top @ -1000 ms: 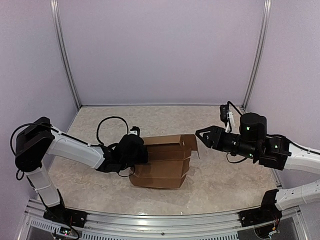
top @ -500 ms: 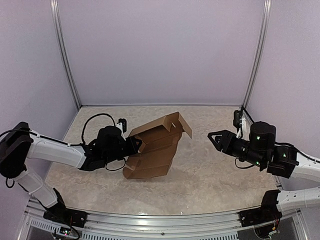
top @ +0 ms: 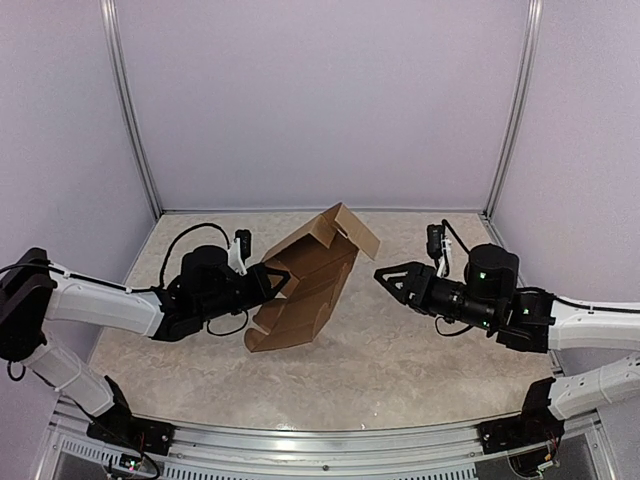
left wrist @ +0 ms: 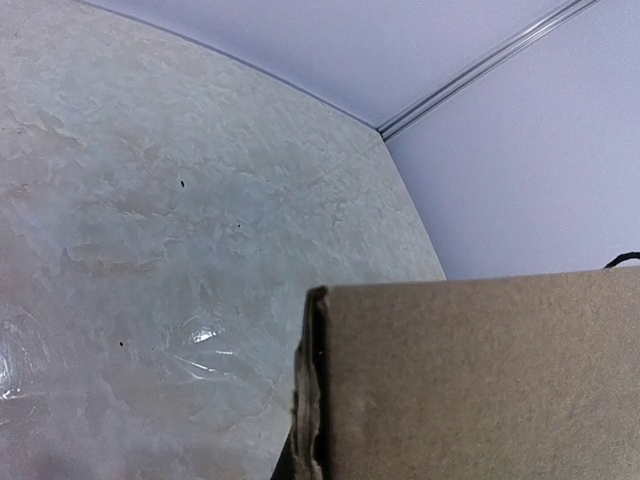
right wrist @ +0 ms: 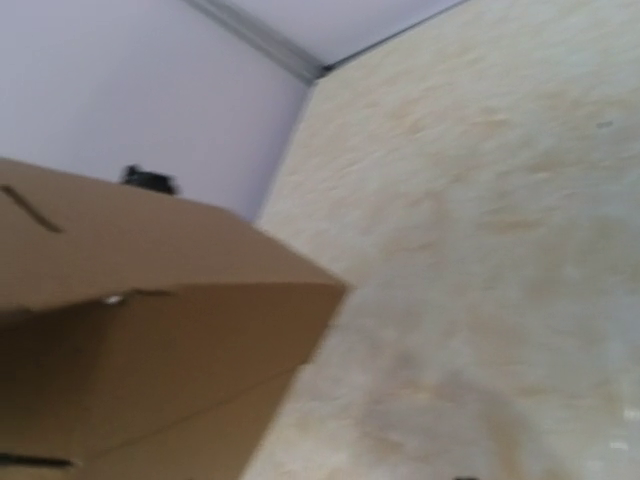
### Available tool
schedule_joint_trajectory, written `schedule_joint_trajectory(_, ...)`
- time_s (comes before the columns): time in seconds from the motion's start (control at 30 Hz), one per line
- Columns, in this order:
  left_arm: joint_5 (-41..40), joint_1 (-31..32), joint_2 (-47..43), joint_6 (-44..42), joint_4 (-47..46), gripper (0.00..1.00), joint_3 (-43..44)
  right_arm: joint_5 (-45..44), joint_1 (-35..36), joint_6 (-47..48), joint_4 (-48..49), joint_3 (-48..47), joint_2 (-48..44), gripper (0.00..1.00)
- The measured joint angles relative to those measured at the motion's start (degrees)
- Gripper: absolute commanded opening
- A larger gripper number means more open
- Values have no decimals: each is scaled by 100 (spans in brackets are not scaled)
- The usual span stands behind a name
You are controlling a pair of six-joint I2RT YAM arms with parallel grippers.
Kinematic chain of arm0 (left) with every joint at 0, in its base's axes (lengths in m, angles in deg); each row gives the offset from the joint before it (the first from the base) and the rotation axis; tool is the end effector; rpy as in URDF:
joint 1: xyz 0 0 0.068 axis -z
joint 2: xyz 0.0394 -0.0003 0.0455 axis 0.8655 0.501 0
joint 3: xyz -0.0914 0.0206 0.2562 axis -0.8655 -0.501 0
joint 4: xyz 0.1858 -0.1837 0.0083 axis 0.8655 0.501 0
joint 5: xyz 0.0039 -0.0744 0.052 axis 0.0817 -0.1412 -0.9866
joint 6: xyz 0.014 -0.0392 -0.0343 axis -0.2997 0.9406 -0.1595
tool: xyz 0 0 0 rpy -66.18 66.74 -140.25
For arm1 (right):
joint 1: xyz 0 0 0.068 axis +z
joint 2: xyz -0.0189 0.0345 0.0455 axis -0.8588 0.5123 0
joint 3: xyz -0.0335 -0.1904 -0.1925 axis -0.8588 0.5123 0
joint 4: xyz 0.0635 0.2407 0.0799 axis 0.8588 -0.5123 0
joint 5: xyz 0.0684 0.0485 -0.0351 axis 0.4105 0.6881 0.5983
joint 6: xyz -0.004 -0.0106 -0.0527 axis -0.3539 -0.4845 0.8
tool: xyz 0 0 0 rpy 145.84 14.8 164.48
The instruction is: Fold the paper box
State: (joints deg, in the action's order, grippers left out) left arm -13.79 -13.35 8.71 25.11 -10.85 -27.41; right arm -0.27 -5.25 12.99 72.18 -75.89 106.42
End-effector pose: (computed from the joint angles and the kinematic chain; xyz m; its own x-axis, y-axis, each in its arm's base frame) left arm 0.2136 -0.2243 0.2045 -0.6554 -0.3980 -0.6419 0.3275 0.6161 -0.7164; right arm 0.1432 0.1930 0.2665 -0.7067 0.4367 -0.5567 -0.3325 0.4895 0.8061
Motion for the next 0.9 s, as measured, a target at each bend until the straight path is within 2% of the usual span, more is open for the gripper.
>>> schedule_joint_trajectory(0.43, 269, -2, 0, 22, -96, 0, -22, 955, 0, -363, 1480, -35, 748, 52)
schedule_joint_trajectory(0.9, 313, 11, 0, -72, -197, 0, -39, 1252, 0, -562, 2249, -94, 887, 47)
